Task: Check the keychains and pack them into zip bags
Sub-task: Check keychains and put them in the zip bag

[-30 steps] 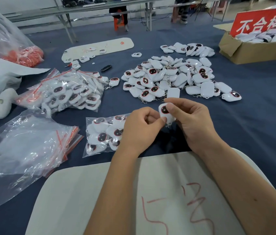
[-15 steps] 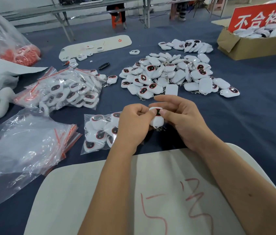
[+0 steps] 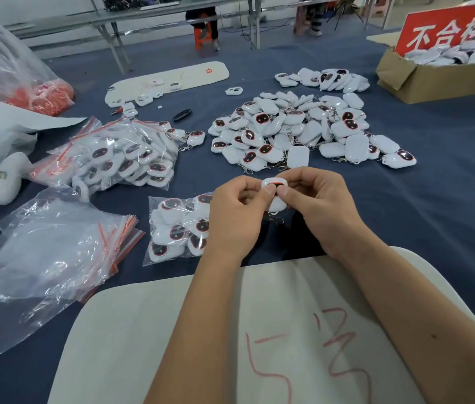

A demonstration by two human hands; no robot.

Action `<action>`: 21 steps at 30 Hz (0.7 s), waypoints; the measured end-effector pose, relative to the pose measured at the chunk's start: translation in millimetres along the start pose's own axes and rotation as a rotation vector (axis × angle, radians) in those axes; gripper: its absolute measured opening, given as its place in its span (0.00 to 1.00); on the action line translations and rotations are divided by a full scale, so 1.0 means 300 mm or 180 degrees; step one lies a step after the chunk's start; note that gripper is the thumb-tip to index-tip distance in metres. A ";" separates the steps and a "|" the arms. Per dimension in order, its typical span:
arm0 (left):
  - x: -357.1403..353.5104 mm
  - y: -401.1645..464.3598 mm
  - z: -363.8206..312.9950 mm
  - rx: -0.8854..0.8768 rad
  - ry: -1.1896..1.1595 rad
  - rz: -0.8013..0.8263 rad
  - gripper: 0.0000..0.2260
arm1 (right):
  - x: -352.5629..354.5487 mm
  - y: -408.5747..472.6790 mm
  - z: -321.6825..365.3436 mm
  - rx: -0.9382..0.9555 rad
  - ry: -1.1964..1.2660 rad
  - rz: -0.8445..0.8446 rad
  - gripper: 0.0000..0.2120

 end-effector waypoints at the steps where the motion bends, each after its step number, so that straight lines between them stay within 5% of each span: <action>1: -0.003 0.000 0.000 -0.0017 0.0022 0.0044 0.06 | 0.001 0.001 0.002 0.0009 -0.0040 -0.0002 0.07; 21: 0.008 0.005 -0.001 -0.0153 -0.0284 -0.0062 0.02 | -0.007 -0.003 0.009 0.0031 0.0282 0.0048 0.06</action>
Point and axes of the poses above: each hand's wrist, its own y-axis towards the middle knuckle, its own x-axis out of the back of the hand, z = x × y, the point moved 9 cm from there along y, towards the middle knuckle, and after that the axes turned 1 degree about -z, right-handed, at the moved point
